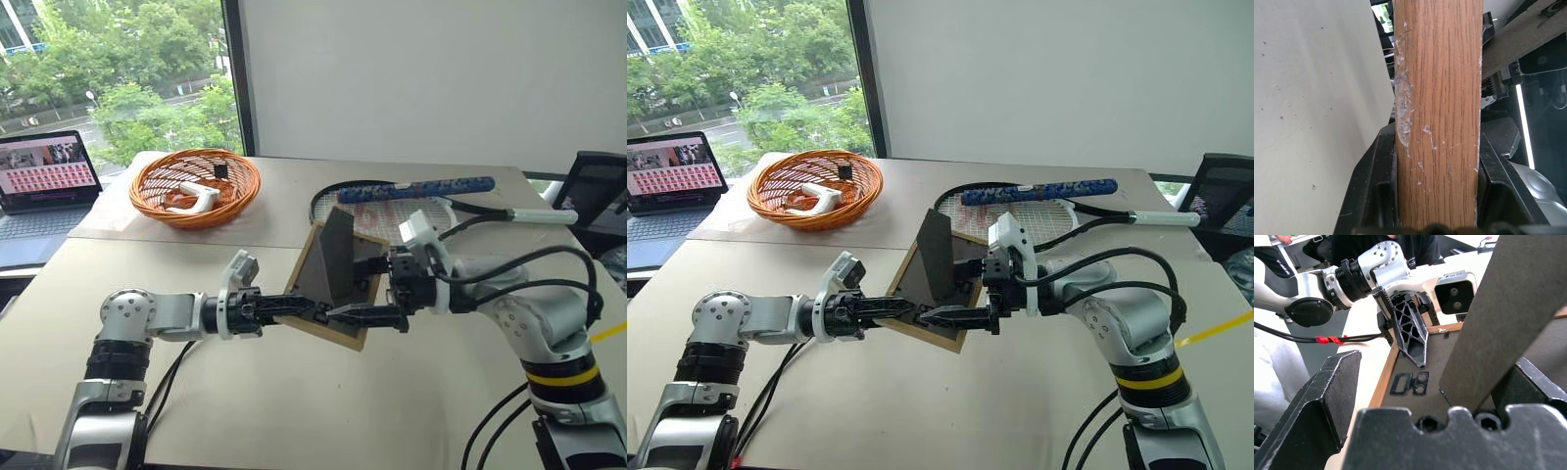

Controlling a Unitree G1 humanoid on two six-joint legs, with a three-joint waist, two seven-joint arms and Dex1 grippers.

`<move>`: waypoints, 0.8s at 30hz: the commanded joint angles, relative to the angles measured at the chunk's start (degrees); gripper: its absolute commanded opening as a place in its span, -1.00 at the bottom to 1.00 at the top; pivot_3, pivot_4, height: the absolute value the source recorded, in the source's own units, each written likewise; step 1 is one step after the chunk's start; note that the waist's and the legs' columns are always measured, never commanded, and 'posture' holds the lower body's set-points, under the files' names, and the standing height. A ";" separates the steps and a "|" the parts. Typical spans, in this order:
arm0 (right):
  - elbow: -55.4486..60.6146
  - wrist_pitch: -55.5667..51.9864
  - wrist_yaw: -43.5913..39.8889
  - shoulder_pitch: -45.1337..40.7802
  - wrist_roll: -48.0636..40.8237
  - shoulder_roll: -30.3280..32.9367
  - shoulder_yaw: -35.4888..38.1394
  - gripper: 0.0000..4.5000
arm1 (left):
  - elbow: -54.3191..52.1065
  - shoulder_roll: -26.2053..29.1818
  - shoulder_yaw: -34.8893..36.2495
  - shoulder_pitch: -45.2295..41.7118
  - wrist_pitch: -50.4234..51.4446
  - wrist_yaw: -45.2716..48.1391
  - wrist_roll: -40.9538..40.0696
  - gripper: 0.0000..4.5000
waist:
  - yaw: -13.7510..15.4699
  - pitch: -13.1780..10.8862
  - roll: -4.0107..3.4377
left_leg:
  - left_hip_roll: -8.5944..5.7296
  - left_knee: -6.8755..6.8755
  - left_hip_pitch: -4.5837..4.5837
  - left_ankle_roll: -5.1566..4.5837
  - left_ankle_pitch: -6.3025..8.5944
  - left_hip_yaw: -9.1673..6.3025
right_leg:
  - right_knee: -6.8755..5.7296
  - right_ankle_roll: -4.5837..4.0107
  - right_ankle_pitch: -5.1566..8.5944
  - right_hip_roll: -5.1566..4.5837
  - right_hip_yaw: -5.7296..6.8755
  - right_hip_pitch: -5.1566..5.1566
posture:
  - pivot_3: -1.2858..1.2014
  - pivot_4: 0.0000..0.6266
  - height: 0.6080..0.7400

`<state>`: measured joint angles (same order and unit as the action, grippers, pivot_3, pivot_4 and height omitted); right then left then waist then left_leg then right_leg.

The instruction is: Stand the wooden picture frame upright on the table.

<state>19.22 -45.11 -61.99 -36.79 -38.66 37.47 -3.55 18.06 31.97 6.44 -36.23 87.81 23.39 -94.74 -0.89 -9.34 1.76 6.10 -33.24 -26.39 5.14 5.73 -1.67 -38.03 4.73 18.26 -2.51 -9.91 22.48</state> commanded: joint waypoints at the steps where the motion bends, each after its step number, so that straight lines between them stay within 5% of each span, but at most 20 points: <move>1: -2.32 8.01 0.98 0.98 8.36 5.20 1.14 0.99 | 0.55 1.20 3.31 -0.63 0.43 2.94 -2.74 -0.47 | 0.03 0.00 0.00 | 0.00 0.00 0.00 0.00 0.00 0.00 | 0.00 0.00 0.00 0.00 0.00 0.00 | 0.03 -0.52 0.74; 7: -5.79 16.09 1.18 2.32 12.89 9.65 4.82 0.99 | 3.93 3.28 5.60 -0.60 2.21 6.57 -3.51 -0.47 | 0.06 -0.04 0.02 | 0.00 0.00 -0.01 0.00 0.00 0.01 | 0.02 -0.01 0.01 -0.01 0.01 0.04 | 0.03 -0.52 0.74; 12: -10.01 42.25 3.72 5.12 30.71 13.11 0.38 0.99 | 7.13 4.02 6.24 -1.53 3.78 9.15 -1.29 -0.47 | -0.03 -0.06 0.00 | 0.00 0.25 -0.02 0.13 -0.09 0.00 | 0.01 -0.05 0.03 0.00 0.01 0.14 | 0.03 -0.52 0.74; 17: -19.97 72.82 21.09 2.15 50.26 8.86 -2.44 0.99 | 8.26 3.26 5.22 -3.10 4.68 10.58 1.28 -0.47 | -0.16 -0.06 0.00 | 0.00 0.29 -0.02 0.20 -0.17 0.00 | 0.00 -0.05 0.03 0.00 0.04 0.22 | 0.03 -0.52 0.74; 24: -19.78 80.10 30.97 -0.79 59.93 0.28 -6.51 0.99 | 7.11 2.87 2.32 -3.30 4.69 12.41 3.44 -0.47 | -0.10 -0.07 -0.01 | 0.00 0.42 -0.02 0.33 -0.30 -0.04 | -0.07 -0.09 0.01 0.00 0.08 0.20 | 0.03 -0.52 0.74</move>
<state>-2.63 33.38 -33.93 -35.83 20.32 38.36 -10.95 26.86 34.37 8.37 -38.42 92.35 33.56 -90.54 -1.00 -9.41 1.74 6.09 -32.82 -26.41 5.49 5.42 -1.73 -38.10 4.64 18.26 -2.51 -9.81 22.66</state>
